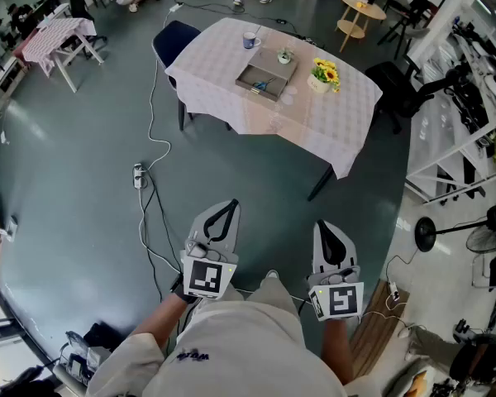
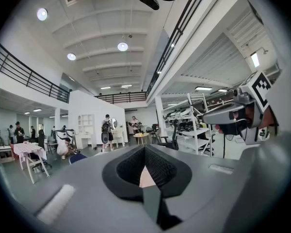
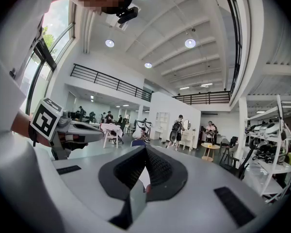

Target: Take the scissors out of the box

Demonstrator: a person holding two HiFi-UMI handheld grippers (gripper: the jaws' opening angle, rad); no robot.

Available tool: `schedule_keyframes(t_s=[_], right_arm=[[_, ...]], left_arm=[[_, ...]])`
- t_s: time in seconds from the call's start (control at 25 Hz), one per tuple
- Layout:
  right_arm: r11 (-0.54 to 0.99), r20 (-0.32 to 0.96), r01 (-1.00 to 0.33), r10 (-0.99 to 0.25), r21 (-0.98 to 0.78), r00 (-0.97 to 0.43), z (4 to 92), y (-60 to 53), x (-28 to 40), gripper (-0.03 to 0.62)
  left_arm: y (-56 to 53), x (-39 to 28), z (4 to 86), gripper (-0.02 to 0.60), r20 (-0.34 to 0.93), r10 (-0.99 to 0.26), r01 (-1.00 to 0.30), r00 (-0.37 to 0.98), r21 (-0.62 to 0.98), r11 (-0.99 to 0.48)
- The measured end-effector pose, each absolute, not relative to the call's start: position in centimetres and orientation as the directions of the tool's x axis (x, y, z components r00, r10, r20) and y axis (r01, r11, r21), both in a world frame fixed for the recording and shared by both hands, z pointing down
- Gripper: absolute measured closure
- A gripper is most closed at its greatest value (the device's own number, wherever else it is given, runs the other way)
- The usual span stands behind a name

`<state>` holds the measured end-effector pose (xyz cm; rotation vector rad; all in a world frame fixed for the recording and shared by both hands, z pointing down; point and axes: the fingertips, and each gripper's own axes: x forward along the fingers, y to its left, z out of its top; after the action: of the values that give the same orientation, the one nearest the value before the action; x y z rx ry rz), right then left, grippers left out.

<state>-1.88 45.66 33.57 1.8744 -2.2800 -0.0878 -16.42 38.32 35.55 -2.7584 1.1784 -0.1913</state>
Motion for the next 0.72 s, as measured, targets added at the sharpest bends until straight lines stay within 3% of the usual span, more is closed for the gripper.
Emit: schedule_keyframes(t_s=[0.36, 0.72], right_arm=[[0.282, 0.099, -0.943, -0.958, 0.178, -0.268, 34.2, 47.3, 5.3, 0.591], [0.316, 0.055, -0.936, -0.949, 0.155, -0.311, 34.2, 48.8, 10.1, 0.591]], left_arm=[[40.7, -13.1, 36.7, 0.580, 0.080, -0.823, -0.815, 0.562, -0.120, -0.567], [43.4, -9.6, 36.4, 0.580, 0.081, -0.850, -0.834, 0.521, -0.160, -0.527]])
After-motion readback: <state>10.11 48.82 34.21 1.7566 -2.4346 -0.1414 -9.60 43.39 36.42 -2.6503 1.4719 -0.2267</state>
